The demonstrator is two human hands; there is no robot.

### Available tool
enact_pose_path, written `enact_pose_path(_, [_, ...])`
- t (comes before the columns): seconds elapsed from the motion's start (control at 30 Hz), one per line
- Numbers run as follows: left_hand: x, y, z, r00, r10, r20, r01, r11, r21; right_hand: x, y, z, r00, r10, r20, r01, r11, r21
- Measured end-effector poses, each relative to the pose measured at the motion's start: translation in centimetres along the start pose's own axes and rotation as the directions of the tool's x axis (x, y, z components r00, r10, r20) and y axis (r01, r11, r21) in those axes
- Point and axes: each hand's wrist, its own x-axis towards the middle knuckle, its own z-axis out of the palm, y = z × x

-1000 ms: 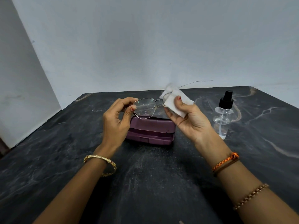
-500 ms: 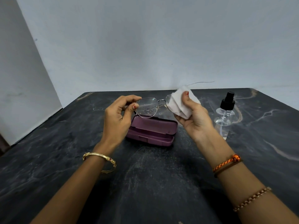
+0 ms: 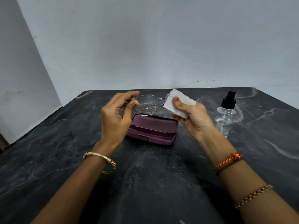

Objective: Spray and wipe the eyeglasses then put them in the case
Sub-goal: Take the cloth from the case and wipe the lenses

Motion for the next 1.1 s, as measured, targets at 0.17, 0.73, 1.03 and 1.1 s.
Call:
enact_pose_path(0.17, [-0.1,0.0,0.1,0.999,-0.016,0.028,0.015,1.000,0.026,0.0,-1.1,-0.9,0.999,-0.035,0.007,0.036,0.996,-0.084])
enact_pose_path(0.73, [-0.9,0.7,1.1,0.996,0.077,0.051,-0.080,0.995,0.065,-0.3,0.9,0.9,0.995,-0.031,-0.098,0.060,0.950,0.306])
enact_pose_path(1.03, [-0.1,0.6,0.2,0.996,0.053,0.066,-0.059,0.994,0.095,-0.2,-0.4,-0.1,1.000,-0.025,0.010,0.024,1.000,0.012])
enact_pose_path(1.1, [0.0,0.6,0.1,0.996,0.060,0.071,-0.067,0.992,0.107,-0.1,-0.7,-0.3,1.000,-0.019,0.003,0.019,1.000,-0.023])
